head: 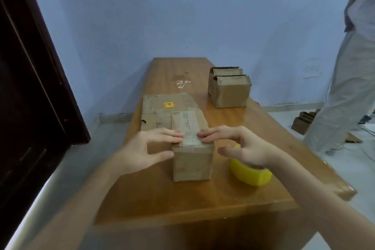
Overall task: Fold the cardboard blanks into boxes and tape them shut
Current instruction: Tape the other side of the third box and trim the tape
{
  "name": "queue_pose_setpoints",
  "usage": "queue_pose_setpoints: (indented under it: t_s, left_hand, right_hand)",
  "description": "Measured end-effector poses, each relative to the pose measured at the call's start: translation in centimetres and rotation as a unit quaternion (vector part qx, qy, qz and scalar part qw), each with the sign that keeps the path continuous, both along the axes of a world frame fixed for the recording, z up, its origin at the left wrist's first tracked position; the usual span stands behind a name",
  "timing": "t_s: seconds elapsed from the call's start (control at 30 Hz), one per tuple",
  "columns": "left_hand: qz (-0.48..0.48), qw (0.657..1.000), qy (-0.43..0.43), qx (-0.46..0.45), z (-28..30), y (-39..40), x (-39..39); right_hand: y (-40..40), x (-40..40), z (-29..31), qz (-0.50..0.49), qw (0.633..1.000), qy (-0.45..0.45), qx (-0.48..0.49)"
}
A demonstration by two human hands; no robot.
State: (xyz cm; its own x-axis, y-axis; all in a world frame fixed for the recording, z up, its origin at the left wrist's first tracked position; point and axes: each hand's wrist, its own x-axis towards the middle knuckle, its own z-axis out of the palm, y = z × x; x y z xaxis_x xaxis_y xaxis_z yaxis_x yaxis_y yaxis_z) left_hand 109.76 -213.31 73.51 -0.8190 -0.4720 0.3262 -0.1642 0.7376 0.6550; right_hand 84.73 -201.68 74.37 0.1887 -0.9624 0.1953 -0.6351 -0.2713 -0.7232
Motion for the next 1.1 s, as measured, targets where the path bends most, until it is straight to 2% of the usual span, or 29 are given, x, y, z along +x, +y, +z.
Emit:
queue_pose_setpoints:
  t_s: [0.1,0.43,0.67,0.87,1.0,1.1]
  left_hand:
    - [0.022,0.999,0.041,-0.002,-0.3,-0.2,-0.5]
    - [0.048,0.985,0.164,0.016,-2.1,0.6,-1.7]
    - [0.024,0.992,0.120,0.009,-2.7,0.0,-0.9]
    - [0.043,0.967,0.249,0.025,-4.2,0.5,-2.5]
    - [0.041,0.958,0.282,0.044,-4.7,0.5,-2.7]
    - [0.047,0.955,0.287,0.066,-4.5,1.0,-2.9]
  right_hand:
    - [-0.3,-0.4,0.0,0.003,0.999,0.020,-0.033]
    - [-1.1,0.4,-2.0,-0.041,0.986,-0.001,-0.159]
    - [-1.1,0.6,-2.3,-0.040,0.987,-0.047,-0.148]
    - [-1.0,1.0,-3.4,-0.051,0.979,-0.094,-0.173]
    - [-0.9,1.2,-3.4,-0.064,0.979,-0.096,-0.168]
    - [-0.9,1.5,-3.5,-0.065,0.973,-0.151,-0.159]
